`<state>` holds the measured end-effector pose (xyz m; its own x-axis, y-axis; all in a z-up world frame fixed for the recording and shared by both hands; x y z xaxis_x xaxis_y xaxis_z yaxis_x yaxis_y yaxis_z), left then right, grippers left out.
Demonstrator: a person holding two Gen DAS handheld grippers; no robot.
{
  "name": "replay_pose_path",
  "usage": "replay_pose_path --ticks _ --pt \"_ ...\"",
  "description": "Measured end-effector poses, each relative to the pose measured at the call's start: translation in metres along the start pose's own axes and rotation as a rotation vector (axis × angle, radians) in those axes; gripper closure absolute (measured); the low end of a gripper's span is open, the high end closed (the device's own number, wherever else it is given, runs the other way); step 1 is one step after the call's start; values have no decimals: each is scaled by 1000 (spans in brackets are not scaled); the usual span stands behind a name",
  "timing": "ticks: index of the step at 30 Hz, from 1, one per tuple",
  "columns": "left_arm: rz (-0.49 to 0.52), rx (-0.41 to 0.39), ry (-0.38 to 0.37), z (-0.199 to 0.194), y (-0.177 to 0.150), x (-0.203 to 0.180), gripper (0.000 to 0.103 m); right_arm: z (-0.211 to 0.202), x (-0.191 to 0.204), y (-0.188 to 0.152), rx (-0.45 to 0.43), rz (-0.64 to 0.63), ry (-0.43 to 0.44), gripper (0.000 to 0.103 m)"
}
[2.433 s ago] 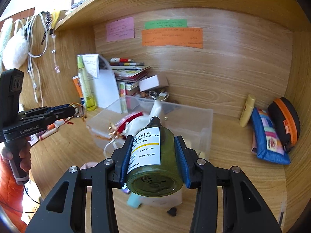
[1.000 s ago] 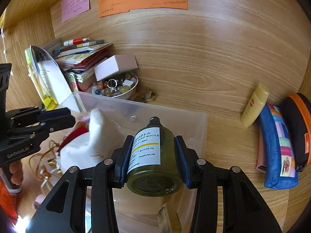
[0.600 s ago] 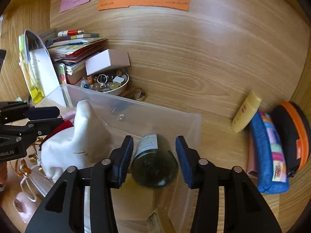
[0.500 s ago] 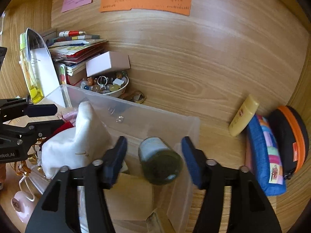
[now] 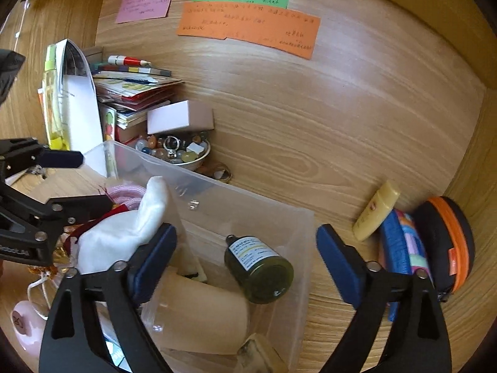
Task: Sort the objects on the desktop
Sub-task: 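Open both grippers to release the gourd and bottle into the box, then withdraw both grippers from the box toward the round cases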
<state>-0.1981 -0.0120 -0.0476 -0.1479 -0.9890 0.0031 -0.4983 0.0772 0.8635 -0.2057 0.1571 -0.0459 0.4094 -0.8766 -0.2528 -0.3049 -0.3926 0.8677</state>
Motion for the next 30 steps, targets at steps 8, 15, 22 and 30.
replay_pose_path --ticks 8,15,22,30 --pt "38 -95 49 -21 8 -4 7 -12 -4 11 -30 12 19 10" --pt "15 -122 76 -44 16 -3 6 -31 -10 24 -22 40 9 9" --pt "53 -175 70 -75 12 -12 3 -75 -8 25 -68 33 -5 7" --pt "96 -212 46 -108 -1 -31 2 -107 4 6 -87 19 -39 2"
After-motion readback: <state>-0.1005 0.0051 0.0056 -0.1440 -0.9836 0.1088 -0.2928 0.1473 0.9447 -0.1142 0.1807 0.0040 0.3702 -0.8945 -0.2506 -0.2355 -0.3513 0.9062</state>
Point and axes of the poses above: each gripper's, at about its wrist camera, not at the fingertips, and z roughly the way its jaws point, x to its left, y to its top, the point moved 1 cm from there along z, roughly the way its jaws point, and after that the axes turned 8 degrees about -x, right-handed, at the moved point
